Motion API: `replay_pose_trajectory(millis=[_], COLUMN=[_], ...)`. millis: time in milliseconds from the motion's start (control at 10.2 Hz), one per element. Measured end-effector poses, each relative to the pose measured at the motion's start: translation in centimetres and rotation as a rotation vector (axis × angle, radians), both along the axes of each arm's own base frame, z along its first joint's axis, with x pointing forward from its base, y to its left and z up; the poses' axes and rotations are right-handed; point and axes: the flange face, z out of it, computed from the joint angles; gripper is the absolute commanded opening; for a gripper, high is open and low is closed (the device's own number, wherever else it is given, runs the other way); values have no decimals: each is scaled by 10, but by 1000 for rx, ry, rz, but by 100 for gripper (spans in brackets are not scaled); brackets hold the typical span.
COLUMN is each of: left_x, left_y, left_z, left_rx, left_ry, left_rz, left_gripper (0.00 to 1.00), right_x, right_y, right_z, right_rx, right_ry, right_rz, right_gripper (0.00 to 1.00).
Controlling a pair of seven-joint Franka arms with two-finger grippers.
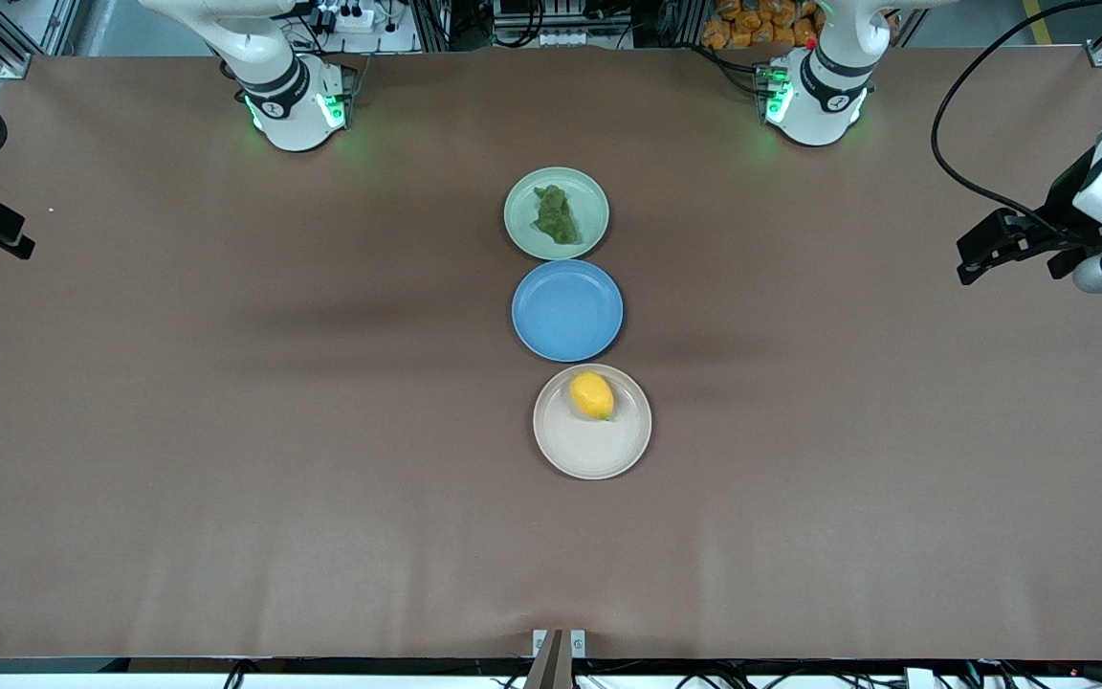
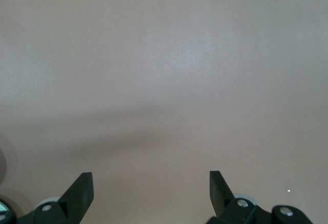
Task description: Place lemon and lettuce in plates
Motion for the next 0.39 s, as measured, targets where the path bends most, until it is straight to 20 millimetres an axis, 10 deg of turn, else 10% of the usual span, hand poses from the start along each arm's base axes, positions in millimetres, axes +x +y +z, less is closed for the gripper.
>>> replay_pose_trajectory(millis=[393], left_x=[-2], left_y=[1], left_z=[0], left_rx=[-29], left_ry=[16], left_rz=[4], left_gripper=[100], right_x=[0], right_y=[5], right_z=[0], right_rx=[1], right_ry=[1], right_rz=[13], right_gripper=[100])
